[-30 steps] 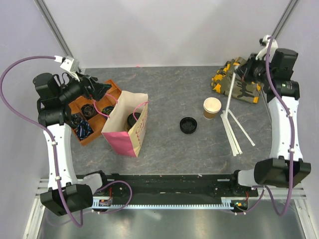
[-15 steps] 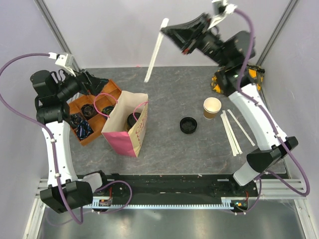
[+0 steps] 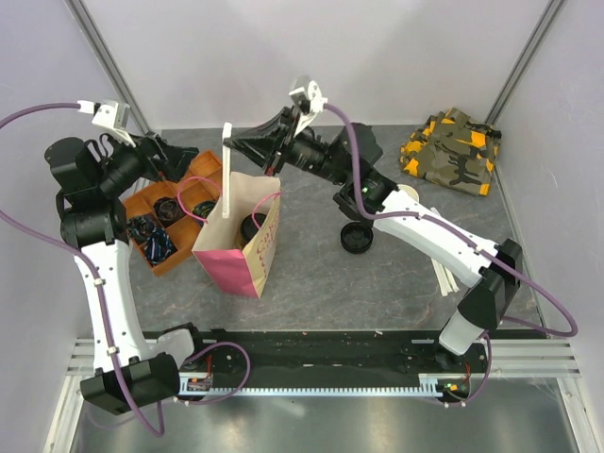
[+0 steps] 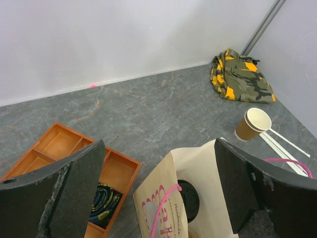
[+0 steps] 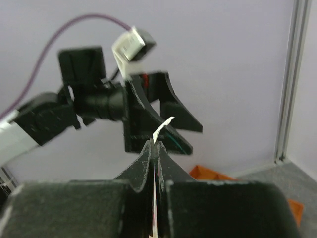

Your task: Pack the takeout coffee

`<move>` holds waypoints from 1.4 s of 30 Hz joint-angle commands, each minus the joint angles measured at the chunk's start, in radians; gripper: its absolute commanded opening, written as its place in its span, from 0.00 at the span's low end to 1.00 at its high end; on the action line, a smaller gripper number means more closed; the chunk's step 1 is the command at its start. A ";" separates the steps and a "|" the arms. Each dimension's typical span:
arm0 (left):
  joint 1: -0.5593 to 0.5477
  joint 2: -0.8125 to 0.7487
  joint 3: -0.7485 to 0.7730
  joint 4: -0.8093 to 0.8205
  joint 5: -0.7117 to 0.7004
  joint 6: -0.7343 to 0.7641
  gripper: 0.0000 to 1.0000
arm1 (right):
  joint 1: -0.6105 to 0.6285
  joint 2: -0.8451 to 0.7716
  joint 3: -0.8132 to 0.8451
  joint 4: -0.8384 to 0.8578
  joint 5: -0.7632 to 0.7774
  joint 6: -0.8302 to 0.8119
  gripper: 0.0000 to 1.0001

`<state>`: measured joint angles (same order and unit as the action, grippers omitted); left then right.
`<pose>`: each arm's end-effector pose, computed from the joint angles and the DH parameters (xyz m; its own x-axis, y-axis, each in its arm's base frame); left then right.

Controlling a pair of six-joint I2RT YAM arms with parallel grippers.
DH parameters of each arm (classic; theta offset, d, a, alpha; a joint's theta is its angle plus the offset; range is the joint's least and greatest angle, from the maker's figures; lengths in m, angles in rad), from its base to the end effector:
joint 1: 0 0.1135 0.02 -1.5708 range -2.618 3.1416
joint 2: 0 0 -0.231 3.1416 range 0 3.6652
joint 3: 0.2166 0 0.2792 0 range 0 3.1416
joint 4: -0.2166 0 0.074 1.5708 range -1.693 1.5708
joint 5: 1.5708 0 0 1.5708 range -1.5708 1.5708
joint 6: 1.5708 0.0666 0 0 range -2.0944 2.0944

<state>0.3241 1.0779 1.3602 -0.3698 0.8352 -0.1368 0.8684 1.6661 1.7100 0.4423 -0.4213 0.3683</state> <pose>0.2756 0.0405 0.4402 -0.1484 -0.1464 -0.9780 0.4706 0.8594 -0.2000 0.2576 0.3465 0.4783 -0.0532 0.4457 -0.8936 -0.9764 0.1641 0.1400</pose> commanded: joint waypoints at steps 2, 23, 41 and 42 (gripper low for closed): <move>0.004 -0.044 -0.030 -0.012 -0.013 0.032 0.99 | 0.014 -0.023 -0.124 0.026 0.013 -0.089 0.00; 0.004 -0.032 0.051 -0.181 -0.094 0.069 1.00 | 0.041 -0.009 -0.149 0.004 -0.016 -0.060 0.48; -0.031 0.446 0.637 -0.567 -0.225 0.143 1.00 | -0.416 0.011 0.109 -0.441 0.128 -0.092 0.98; -0.075 0.476 0.667 -0.592 -0.275 0.185 1.00 | -0.445 0.011 0.091 -0.480 0.130 -0.091 0.98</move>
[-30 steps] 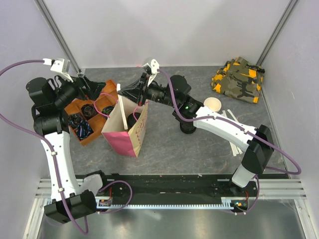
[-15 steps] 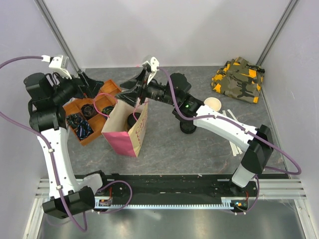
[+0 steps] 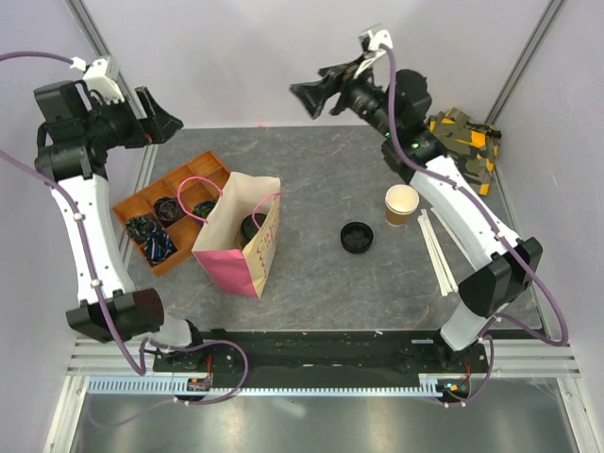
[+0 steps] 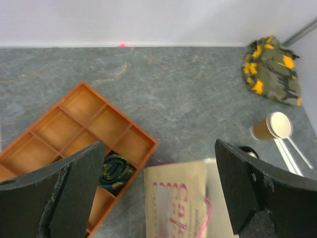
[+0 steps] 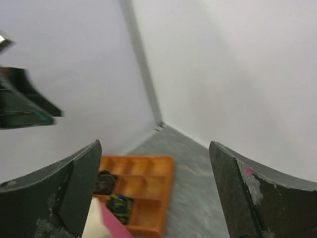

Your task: Pack the takeout coffee

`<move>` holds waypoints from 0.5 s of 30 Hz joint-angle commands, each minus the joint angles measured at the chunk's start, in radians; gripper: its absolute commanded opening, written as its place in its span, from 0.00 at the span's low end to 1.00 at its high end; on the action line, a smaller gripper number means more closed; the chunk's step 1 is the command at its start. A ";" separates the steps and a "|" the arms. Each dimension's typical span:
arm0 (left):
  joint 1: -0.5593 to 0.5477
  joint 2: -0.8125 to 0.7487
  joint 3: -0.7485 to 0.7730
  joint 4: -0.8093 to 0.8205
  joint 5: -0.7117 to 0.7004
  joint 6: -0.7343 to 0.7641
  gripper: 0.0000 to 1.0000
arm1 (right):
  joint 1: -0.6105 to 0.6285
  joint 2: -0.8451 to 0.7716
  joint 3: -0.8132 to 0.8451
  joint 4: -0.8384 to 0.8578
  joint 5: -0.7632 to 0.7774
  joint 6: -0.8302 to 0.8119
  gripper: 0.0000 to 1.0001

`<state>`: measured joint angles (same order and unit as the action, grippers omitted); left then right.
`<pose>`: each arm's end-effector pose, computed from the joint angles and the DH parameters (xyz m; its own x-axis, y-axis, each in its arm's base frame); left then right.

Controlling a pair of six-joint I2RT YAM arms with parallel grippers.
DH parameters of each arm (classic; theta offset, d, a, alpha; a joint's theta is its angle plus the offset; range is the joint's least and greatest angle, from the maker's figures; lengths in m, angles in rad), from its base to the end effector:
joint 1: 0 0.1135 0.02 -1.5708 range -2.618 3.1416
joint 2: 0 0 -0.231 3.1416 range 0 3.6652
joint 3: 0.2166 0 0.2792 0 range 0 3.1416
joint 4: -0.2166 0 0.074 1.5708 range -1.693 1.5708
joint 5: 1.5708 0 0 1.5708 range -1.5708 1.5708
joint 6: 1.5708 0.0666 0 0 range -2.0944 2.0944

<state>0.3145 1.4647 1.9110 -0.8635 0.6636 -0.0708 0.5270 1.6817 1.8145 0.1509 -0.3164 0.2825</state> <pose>0.3277 0.0634 0.4638 -0.4050 -0.1903 -0.8943 0.2638 0.9122 -0.3136 0.3696 0.2391 0.4771 0.0271 0.3223 -0.9462 -0.7744 0.6053 0.1840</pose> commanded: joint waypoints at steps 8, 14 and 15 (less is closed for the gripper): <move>-0.212 0.304 0.381 -0.233 -0.272 0.171 1.00 | -0.370 0.021 -0.076 -0.477 -0.035 -0.060 0.98; -0.351 0.345 0.379 -0.221 -0.363 0.195 1.00 | -0.453 -0.050 -0.195 -0.507 -0.023 -0.124 0.98; -0.383 0.347 0.379 -0.215 -0.386 0.201 1.00 | -0.456 -0.056 -0.204 -0.511 -0.021 -0.132 0.98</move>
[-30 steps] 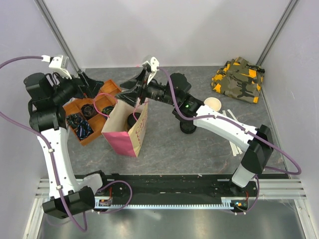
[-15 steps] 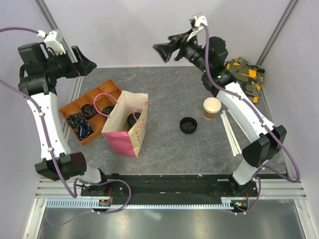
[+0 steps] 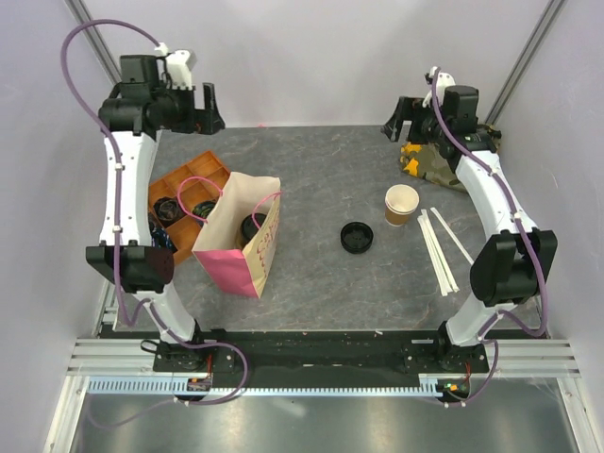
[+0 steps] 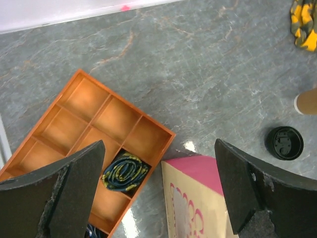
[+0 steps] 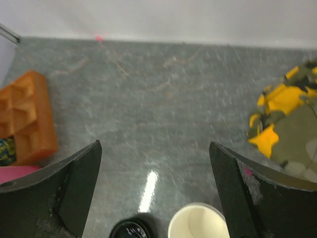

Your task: Pack the takeout coffee

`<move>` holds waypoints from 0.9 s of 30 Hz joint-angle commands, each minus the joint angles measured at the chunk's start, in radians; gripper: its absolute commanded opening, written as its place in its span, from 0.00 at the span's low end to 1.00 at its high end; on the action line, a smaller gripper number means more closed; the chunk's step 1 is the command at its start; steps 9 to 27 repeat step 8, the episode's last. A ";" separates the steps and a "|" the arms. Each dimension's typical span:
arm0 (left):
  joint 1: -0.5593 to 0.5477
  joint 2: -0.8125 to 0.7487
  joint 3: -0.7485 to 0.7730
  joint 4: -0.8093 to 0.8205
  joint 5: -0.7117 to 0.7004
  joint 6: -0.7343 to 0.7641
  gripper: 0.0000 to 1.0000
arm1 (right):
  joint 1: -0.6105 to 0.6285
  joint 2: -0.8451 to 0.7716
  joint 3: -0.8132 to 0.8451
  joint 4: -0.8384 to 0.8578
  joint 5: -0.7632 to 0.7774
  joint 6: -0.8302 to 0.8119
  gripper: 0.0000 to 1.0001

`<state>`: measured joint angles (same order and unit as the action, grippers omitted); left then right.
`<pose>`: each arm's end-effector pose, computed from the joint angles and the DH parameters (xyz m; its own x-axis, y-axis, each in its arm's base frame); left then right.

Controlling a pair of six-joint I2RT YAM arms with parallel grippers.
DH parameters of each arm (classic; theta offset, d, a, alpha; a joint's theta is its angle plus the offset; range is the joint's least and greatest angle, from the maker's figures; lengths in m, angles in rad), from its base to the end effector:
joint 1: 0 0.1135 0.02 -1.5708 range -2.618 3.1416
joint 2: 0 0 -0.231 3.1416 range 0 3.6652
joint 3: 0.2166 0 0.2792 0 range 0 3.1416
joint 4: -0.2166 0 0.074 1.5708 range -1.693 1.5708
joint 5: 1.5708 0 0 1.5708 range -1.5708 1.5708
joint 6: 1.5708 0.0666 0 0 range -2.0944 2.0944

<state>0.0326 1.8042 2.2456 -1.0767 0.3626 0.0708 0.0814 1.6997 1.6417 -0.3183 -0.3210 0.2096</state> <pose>0.4046 -0.0104 0.4281 -0.5736 0.0475 -0.8178 0.2962 0.9428 -0.1530 0.4498 0.0578 0.3363 -0.4352 0.1626 -0.8856 -0.2853 0.9080 0.3069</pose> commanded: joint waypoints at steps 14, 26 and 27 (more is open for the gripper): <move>-0.129 0.020 0.095 0.053 -0.079 0.031 1.00 | -0.014 -0.083 0.001 -0.047 -0.003 -0.068 0.98; -0.129 0.020 0.095 0.053 -0.079 0.031 1.00 | -0.014 -0.083 0.001 -0.047 -0.003 -0.068 0.98; -0.129 0.020 0.095 0.053 -0.079 0.031 1.00 | -0.014 -0.083 0.001 -0.047 -0.003 -0.068 0.98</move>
